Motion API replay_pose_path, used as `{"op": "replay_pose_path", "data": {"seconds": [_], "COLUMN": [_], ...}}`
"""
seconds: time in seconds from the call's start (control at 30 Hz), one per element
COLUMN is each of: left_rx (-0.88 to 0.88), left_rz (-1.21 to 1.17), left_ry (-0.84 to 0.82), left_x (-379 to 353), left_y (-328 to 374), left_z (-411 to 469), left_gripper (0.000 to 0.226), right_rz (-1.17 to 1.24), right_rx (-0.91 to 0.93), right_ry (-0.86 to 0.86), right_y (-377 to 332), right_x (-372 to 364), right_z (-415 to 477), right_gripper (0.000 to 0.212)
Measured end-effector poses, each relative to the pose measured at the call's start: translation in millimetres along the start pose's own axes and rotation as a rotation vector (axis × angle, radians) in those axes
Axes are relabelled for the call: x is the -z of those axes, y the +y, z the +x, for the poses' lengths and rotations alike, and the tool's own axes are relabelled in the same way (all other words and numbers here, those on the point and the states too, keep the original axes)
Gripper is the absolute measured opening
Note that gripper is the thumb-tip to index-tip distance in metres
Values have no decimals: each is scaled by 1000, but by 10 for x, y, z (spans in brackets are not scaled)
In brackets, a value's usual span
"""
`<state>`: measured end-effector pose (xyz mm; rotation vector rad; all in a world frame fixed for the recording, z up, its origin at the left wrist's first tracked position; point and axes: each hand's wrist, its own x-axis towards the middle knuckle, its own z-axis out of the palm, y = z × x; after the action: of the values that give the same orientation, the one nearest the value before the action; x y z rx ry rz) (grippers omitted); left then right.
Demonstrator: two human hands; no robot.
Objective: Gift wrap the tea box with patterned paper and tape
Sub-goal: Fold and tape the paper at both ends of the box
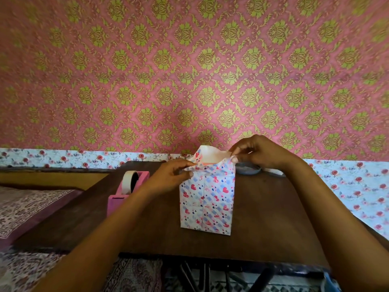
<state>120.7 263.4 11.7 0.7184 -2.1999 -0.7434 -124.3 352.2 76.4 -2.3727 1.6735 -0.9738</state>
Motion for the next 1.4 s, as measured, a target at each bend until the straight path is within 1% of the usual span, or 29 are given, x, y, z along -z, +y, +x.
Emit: {"op": "replay_pose_path", "data": {"seconds": [0.07,0.13,0.2,0.23,0.3,0.37,0.4,0.43,0.47,0.5,0.53,0.57,0.6,0.63,0.67,0.73,0.8,0.87,0.97,1.07,1.17,1.23,1.3,1.33,1.4], "left_rx": [7,4,-10,-14,-19,-29,-28,-26,-26,-32,-41,-50,-53,-54,-51,-47,-38,-28,-47,-56,-54,-43,-18,3,30], "left_rz": [9,41,95,113,130,128,125,116,106,95,86,72,51,18,-11,-52,-55,-34,-18,-41,-62,-83,-126,-146,-150], "left_ry": [0,7,10,6,-4,-8,-5,5,15,26,37,46,50,54,56,58,57,59,46,13,7,19,39,46,50], "left_x": [9,17,15,12,9,1,-6,-18,-33,-48,-58,-64,-68,-72,-76,-80,-75,-72,-65,-25,-1,-7,-22,-27,-27], "left_y": [13,9,15,14,40,40,33,22,12,-7,-25,-44,-61,-68,-71,-66,-64,-65,-71,-60,5,28,52,61,104], "left_z": [3,9,4,3,-9,-7,-13,-19,-32,-42,-57,-68,-75,-84,-91,-104,-105,-109,-128,-146,-159,-172,-192,-195,-165], "left_gripper": [21,21,26,28,26,26,28,30,32,33,37,40,40,36,33,32,34,37,37,33,30,31,35,37,40], "right_rz": [21,98,294,395,571,634,645,682,727,753,721,662,563,457,366,275,219,187,148,204,269,182,94,107,223], "right_rx": [-14,-32,-59,-73,-152,-251,-283,-293,-289,-268,-243,-219,-186,-139,-85,0,28,40,12,-18,-92,-74,-48,-69,-153], "right_ry": [43,104,212,302,485,554,548,523,496,466,424,390,378,363,348,331,328,302,235,179,129,116,104,98,96], "right_y": [16,28,30,14,33,76,90,109,126,100,53,39,42,43,51,90,85,78,105,45,-9,-16,-27,-29,-61], "right_x": [-34,-165,-352,-447,-625,-782,-852,-921,-984,-1026,-1050,-1073,-1087,-1081,-1059,-1005,-942,-882,-830,-762,-709,-720,-736,-737,-713], "right_z": [40,53,18,-23,-99,-181,-226,-271,-302,-330,-358,-367,-372,-377,-378,-368,-360,-357,-339,-351,-373,-379,-404,-418,-418], "right_gripper": [13,14,14,18,33,52,68,80,80,71,65,68,77,83,83,74,62,61,61,68,62,63,76,78,69]}}
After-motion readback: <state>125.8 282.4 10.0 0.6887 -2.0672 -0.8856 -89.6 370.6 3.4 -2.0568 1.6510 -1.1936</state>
